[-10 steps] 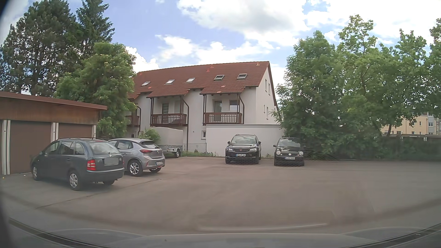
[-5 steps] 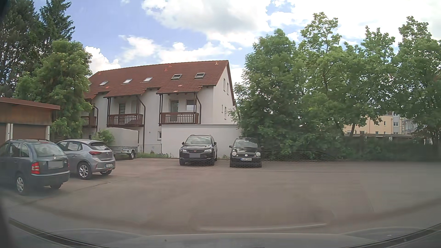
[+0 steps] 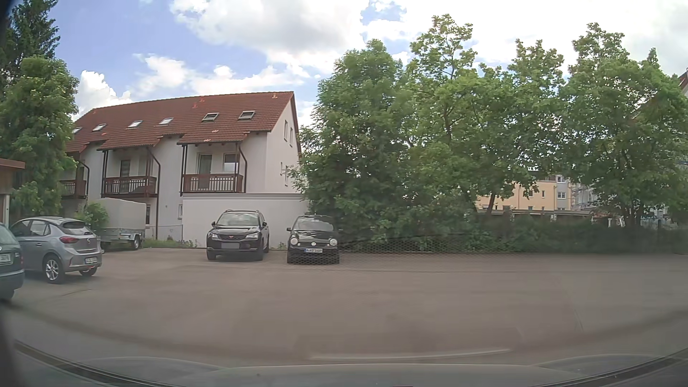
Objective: Follow the waypoints while adhering to traffic rules and regulations
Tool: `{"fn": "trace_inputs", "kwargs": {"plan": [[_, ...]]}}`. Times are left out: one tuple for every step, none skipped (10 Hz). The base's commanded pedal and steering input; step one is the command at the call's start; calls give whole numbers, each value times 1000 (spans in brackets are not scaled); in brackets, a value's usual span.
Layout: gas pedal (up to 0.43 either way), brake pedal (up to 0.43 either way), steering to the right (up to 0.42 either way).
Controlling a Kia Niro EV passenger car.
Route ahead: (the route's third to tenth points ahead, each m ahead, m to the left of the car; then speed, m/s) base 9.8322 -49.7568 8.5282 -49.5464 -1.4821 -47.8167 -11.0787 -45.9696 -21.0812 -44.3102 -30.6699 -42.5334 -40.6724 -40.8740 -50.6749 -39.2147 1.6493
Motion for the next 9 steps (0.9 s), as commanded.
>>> {"fn": "trace_inputs", "kwargs": {"plan": [[79,24,669],[79,24,644],[79,24,629],[79,24,611],[79,24,581],[79,24,553],[79,24,521],[79,24,484],[79,18,430]]}}
